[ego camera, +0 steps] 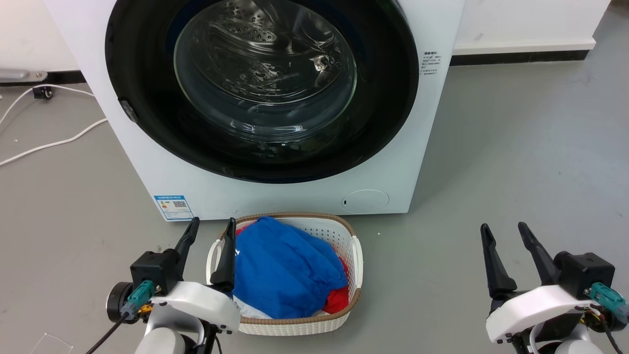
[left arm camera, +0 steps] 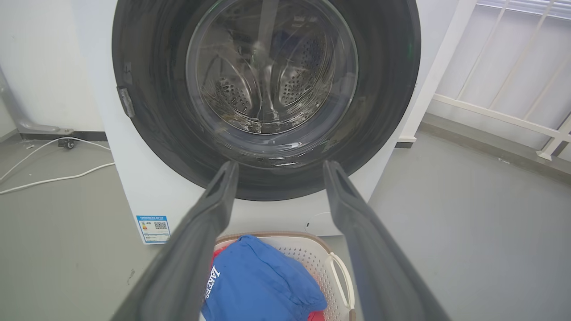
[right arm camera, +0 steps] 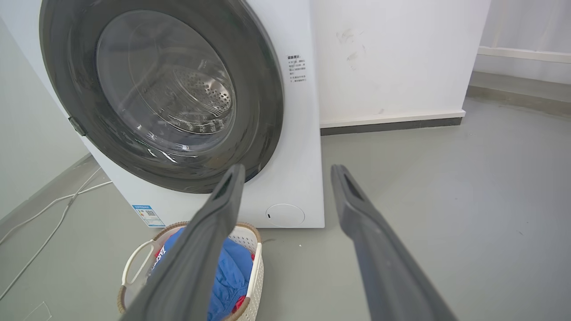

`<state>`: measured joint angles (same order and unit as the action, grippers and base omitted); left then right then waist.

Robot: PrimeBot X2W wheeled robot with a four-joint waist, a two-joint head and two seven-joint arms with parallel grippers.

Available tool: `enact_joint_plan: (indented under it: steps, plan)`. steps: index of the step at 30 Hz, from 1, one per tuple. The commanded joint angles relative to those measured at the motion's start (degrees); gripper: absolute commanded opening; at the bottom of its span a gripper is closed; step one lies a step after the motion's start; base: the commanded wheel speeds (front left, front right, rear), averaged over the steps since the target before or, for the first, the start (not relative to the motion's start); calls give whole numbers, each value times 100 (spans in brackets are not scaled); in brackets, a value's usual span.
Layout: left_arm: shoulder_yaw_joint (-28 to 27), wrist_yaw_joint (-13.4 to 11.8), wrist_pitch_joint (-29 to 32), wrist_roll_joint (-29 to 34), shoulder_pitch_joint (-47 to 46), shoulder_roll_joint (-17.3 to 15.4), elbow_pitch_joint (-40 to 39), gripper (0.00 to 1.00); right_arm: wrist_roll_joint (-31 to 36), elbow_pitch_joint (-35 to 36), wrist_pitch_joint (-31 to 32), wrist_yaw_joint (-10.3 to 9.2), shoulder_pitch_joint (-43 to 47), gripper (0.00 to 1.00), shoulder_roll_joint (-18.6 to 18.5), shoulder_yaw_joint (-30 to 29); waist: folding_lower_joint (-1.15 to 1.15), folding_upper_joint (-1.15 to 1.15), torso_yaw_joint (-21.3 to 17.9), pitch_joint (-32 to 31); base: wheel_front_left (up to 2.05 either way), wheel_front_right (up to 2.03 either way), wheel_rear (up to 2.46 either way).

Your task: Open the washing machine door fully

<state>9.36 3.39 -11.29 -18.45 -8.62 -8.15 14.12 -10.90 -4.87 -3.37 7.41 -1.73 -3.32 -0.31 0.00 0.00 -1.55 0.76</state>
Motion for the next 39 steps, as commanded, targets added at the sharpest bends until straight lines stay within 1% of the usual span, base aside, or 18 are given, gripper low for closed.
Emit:
enact_joint_plan:
  steps: [1, 16, 20, 27, 34, 39]
  plan:
    - [18, 17, -47, 139, -115, -1, -16, 100, 141, 60, -44, 10, 29, 100, 19, 3, 0, 0, -3, 1, 0, 0, 0]
    - [-105, 160, -221, 574, -108, 88, 190, 100, 722, 53, -133, 11, 78, 100, 43, 5, 0, 0, -22, 5, 0, 0, 0]
    - [-185, 163, -267, 666, -62, 144, 247, 100, 829, 51, -175, 6, 97, 100, 47, 7, 0, 0, -32, -4, 0, 0, 0]
    - [-338, 191, -332, 849, -24, 236, 297, 100, 786, 34, -264, 7, 110, 100, 50, 0, 0, 0, -51, -2, 0, 0, 0]
    - [-385, 202, -405, 1140, -50, 263, 385, 100, 992, 17, -322, 7, 100, 100, 53, 28, 0, 0, -53, -2, 0, 0, 0]
    - [-463, 249, -399, 1051, -49, 311, 452, 100, 906, -3, -324, 7, 102, 100, 53, 30, 0, 0, -47, -2, 0, 0, 0]
